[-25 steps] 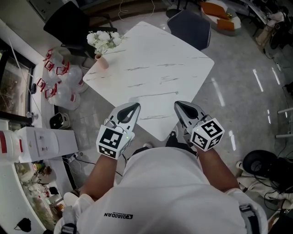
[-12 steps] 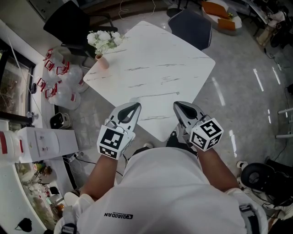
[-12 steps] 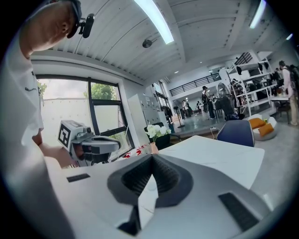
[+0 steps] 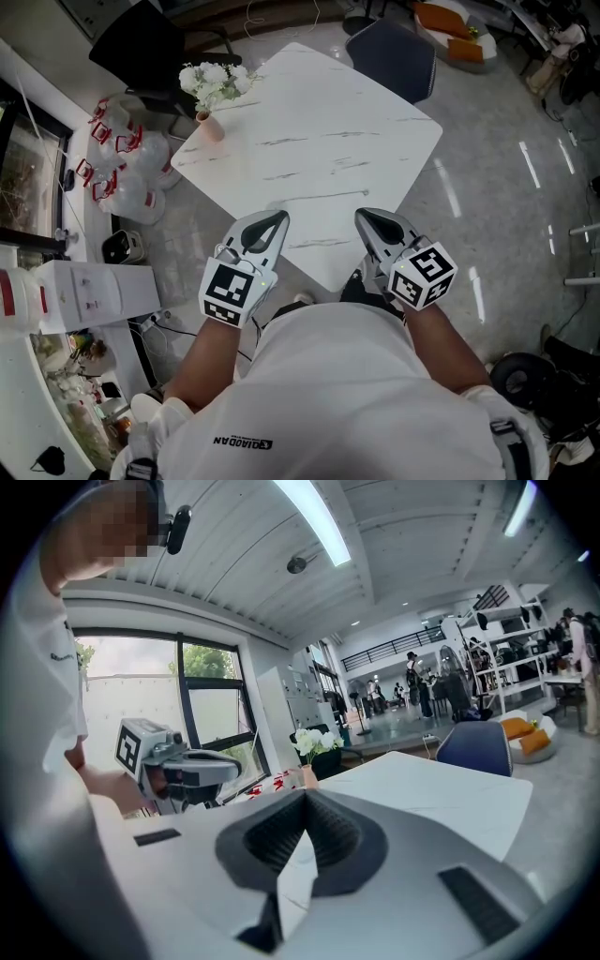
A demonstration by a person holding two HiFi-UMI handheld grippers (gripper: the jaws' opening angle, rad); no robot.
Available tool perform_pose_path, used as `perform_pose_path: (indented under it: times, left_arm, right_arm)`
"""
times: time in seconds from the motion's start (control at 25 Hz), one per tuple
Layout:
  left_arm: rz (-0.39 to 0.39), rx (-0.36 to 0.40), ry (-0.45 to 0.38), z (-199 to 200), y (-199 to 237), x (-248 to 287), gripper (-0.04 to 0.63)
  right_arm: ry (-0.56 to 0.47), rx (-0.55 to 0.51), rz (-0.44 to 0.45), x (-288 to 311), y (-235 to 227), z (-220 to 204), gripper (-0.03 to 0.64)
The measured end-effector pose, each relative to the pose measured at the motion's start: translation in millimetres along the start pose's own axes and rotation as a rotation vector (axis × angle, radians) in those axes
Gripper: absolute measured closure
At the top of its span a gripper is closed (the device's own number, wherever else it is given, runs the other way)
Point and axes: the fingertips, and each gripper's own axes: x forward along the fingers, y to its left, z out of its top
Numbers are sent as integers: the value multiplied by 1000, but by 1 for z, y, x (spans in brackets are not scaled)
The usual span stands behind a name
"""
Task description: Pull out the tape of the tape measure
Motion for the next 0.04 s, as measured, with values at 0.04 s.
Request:
perform_pose_path:
  times: [0.04]
  left_arm:
    - [-1, 2, -1, 1, 0, 0, 588]
  right_arm:
    - [1, 0, -1, 0, -1, 0, 614]
